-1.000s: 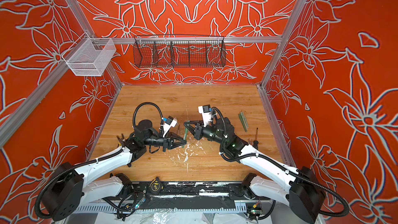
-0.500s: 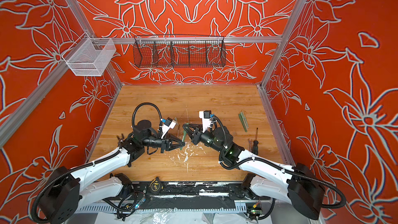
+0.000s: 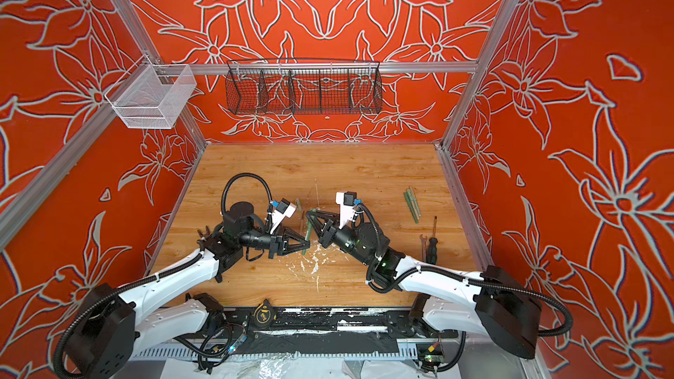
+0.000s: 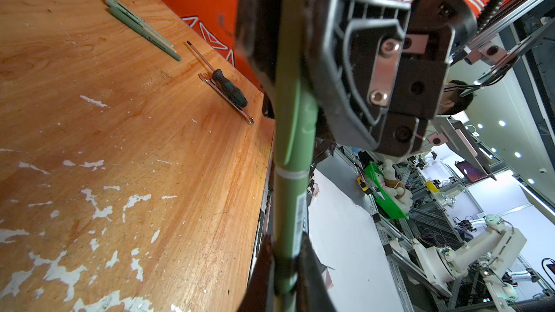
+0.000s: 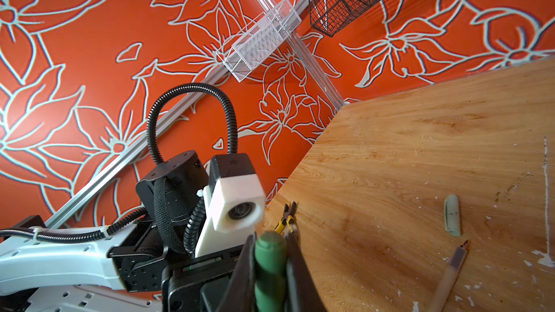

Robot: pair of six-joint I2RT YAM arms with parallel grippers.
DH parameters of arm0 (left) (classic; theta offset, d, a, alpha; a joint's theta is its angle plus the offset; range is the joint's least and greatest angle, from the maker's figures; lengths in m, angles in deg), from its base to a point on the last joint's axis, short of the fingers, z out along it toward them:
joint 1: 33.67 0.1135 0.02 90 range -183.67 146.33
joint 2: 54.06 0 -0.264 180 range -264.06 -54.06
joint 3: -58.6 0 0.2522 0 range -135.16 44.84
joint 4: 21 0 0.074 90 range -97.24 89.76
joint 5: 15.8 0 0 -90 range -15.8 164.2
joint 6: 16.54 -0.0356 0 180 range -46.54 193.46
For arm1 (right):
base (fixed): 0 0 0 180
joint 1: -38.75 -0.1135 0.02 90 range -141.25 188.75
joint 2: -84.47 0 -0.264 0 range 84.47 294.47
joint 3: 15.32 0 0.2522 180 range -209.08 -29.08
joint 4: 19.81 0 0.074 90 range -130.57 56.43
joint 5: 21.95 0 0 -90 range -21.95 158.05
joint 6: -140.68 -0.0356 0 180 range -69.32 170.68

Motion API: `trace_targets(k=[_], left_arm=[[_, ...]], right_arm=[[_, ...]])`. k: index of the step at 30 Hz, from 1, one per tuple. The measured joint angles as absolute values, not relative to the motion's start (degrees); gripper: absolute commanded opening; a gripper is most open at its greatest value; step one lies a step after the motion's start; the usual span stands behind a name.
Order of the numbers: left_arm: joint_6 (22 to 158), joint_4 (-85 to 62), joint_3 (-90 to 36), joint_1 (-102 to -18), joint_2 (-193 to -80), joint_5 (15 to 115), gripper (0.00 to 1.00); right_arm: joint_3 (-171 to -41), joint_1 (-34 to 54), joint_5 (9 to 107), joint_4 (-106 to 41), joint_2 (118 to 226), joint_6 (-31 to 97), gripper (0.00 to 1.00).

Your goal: Insert the pens into the pen caps

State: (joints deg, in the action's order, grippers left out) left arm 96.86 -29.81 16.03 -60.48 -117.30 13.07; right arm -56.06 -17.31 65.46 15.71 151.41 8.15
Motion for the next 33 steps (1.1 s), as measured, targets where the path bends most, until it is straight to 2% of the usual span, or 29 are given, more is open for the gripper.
trace_targets(k=[16,23,25,26,28,32,33], left_arm=[[96.51,-29.06,11.74,-58.77,-119.71,9.66,0.00],[97.17,-30.05,11.50,-58.73,-119.92,10.17,0.00],[97.85,-31.16,11.37,-58.71,-119.68,10.76,0.12],[98.06,-31.62,11.33,-58.69,-119.42,11.43,0.23],[99.44,-33.72,10.95,-58.09,-118.59,14.43,0.45],[101.34,-38.27,9.29,-55.63,-113.87,20.61,0.98],[101.52,-38.44,9.40,-55.65,-112.25,21.49,0.97]], right_arm=[[-55.64,-18.57,70.99,20.93,152.32,7.94,0.00],[-59.32,-18.73,73.02,11.47,149.13,8.63,0.00],[-61.17,-18.20,73.00,7.51,147.58,9.09,0.00],[-62.16,-17.74,72.87,5.30,146.93,9.18,0.00],[-63.60,-16.85,71.45,-1.01,145.09,9.82,0.00],[-63.75,-11.16,68.91,-17.34,142.03,11.04,0.00],[-64.23,-8.17,68.80,-21.63,141.22,11.52,0.00]])
